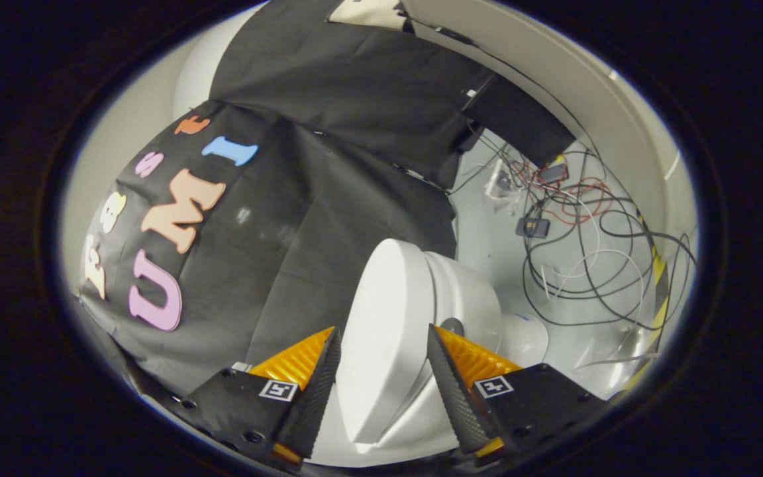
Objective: Open the toilet lid.
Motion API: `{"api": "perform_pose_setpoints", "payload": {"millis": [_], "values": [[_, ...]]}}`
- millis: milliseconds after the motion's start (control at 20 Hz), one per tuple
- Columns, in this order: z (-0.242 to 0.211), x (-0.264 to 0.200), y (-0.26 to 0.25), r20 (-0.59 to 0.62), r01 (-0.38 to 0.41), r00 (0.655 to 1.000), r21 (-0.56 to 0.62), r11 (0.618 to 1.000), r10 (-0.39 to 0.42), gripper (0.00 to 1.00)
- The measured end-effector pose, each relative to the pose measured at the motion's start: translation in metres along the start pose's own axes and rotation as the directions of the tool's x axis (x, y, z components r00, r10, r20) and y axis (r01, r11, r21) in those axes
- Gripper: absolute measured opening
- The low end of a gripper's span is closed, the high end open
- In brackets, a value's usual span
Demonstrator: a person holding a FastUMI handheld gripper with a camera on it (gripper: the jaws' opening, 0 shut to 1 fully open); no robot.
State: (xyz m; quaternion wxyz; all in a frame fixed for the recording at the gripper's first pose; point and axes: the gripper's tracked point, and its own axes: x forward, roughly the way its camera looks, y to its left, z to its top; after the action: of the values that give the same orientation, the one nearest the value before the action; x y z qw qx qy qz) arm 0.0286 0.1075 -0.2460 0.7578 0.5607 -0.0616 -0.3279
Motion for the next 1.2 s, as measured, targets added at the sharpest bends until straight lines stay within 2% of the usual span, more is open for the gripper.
{"api": "perform_pose_setpoints", "payload": {"millis": [400, 600, 900, 1000, 1100, 1150, 1200], "values": [[-0.020, 0.003, -0.044, -0.039, 0.103, 0.994, 0.143, 0.984, -0.098, 0.82], [-0.025, 0.018, -0.045, -0.053, 0.093, 0.995, 0.182, 0.979, -0.085, 0.82], [-0.039, 0.050, -0.053, -0.141, 0.109, 0.987, 0.198, 0.974, -0.082, 0.82], [-0.044, 0.068, -0.057, -0.165, 0.140, 0.981, 0.205, 0.969, -0.106, 0.59], [-0.040, 0.065, -0.056, -0.163, 0.147, 0.980, 0.203, 0.968, -0.115, 0.36], [-0.039, 0.066, -0.053, -0.160, 0.148, 0.980, 0.197, 0.969, -0.117, 0.30], [-0.034, 0.066, -0.046, -0.161, 0.120, 0.983, 0.213, 0.970, -0.087, 0.25]]}}
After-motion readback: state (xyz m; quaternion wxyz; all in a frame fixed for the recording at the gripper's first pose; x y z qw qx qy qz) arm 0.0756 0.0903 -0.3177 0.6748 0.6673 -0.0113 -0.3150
